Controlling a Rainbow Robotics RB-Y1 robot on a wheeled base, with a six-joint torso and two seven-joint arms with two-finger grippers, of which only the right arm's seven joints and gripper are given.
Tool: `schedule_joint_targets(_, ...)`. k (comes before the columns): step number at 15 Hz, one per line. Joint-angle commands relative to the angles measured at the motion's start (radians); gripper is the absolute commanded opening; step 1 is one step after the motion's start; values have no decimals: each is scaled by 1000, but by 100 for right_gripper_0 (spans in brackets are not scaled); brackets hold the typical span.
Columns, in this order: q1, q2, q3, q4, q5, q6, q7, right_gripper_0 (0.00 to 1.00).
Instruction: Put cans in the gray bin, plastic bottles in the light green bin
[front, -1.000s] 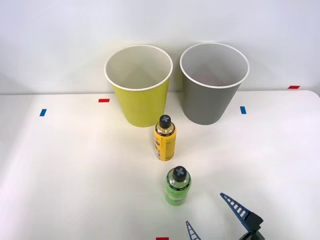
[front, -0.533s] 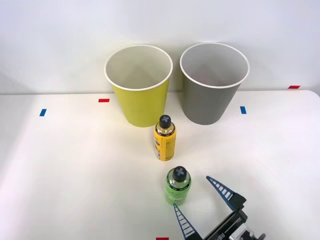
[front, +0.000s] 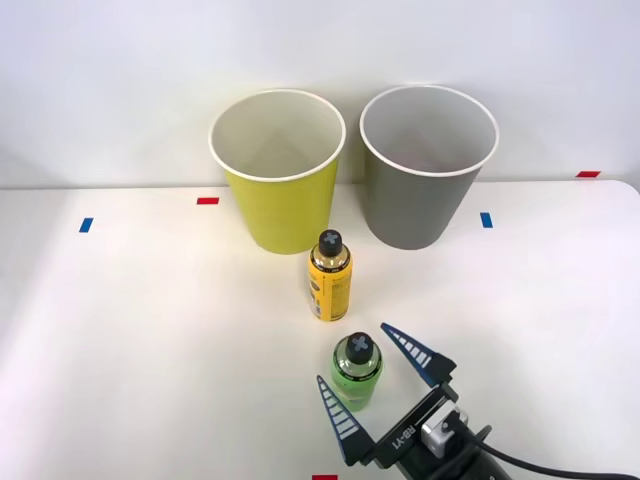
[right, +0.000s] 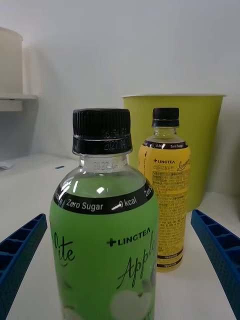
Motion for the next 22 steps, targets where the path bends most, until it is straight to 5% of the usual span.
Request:
schedule_joint_targets(1,-14,9,1,-1,-6,45,7,100)
schedule_joint_targets(7,-25,29,3,0,-15,74,21,100)
schedule_joint_targets(8,-27,32,1,-1,-15,73,24,67)
schedule_joint_targets(9,-27,32,0,-1,-15,73,30,5)
schedule_joint_targets(17,-14,12,0,-7,-14,51,24,0)
schedule_joint_targets(22,35,-38,-23,-171,-3,136,5,0)
